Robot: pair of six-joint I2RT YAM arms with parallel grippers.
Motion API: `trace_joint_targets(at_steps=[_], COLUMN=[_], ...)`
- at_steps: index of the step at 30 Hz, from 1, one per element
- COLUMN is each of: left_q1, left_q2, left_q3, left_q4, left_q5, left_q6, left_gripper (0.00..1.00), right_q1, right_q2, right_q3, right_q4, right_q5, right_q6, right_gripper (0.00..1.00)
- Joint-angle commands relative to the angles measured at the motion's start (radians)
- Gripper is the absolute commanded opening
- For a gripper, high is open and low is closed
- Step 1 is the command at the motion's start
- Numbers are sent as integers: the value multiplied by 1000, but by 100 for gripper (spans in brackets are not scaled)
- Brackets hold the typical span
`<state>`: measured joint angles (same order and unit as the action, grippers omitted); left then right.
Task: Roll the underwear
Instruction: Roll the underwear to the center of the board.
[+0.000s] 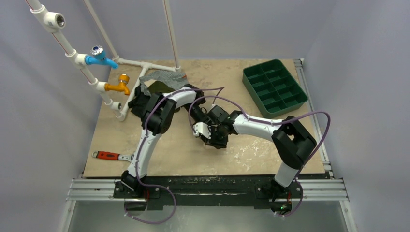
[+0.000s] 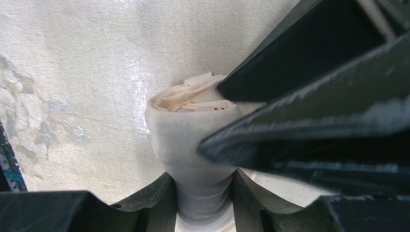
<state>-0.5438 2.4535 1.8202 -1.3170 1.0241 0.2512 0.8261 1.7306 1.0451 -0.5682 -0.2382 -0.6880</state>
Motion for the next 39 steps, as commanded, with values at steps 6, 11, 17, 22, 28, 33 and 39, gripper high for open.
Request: trace_joint_targets(at_steps=[6, 11, 17, 22, 28, 33, 39], left_q1=[76, 96, 119, 140, 147, 150, 150], left_q2=[-71, -123, -266, -410, -600, -713, -828], left_q3=[-8, -44, -175, -322, -477, -576, -683], left_q4=[54, 76, 150, 237, 342, 435, 530], left_q5=[-170, -208, -302, -403, -463, -514, -556], left_q6=[53, 46, 37, 31, 20, -3, 6], left_gripper=[51, 52, 52, 52, 53, 54, 54], right_q1=[-10, -45, -109, -156, -191, -201, -210], right_q2=[114, 140, 197, 266, 387, 520, 649], right_q3=[-82, -62, 20, 131, 290, 465, 635], right_q4=[-165, -186, -260, -348, -452, -563, -639], right_q5=[-155, -172, -210, -233, -253, -275, -292], right_q6=[52, 59, 28, -28, -90, -142, -174], right_gripper=[0, 0, 0, 0, 0, 0, 0])
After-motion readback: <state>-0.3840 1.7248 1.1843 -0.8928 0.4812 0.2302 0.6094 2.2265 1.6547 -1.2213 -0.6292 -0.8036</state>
